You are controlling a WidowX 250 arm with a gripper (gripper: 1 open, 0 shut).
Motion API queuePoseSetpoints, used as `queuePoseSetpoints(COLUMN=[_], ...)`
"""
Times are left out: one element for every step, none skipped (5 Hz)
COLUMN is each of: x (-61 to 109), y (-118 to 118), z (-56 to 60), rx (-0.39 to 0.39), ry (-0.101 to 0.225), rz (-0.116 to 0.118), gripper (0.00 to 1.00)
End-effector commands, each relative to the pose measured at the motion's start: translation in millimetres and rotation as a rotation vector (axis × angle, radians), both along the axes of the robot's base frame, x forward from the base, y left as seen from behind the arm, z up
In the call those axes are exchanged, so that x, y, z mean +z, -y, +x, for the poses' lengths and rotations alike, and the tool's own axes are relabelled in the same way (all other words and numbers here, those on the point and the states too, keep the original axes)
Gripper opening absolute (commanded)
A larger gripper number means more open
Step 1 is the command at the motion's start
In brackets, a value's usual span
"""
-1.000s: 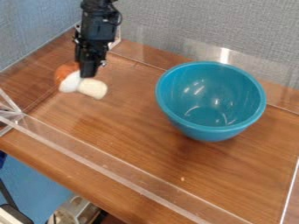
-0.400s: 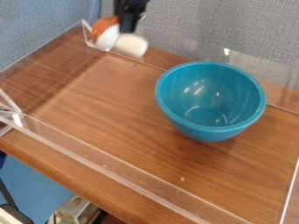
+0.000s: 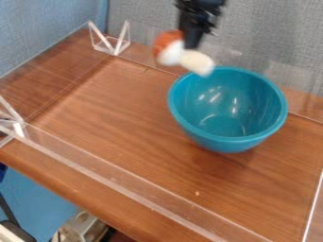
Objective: Put the mushroom in the blue bowl
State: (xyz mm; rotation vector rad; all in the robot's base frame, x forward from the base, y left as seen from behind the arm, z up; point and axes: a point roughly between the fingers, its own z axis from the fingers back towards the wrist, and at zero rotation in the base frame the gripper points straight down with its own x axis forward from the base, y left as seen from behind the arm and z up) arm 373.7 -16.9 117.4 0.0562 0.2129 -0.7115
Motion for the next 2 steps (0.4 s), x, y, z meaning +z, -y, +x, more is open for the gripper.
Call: queuePoseSetpoints(x=[3.3, -16.3], y=[47, 83], z=[18.3, 14.3], rx=[-0.1, -0.178], ry=[0.059, 0.039], rz=[-0.011, -0.014], gripper=[0.0, 0.0])
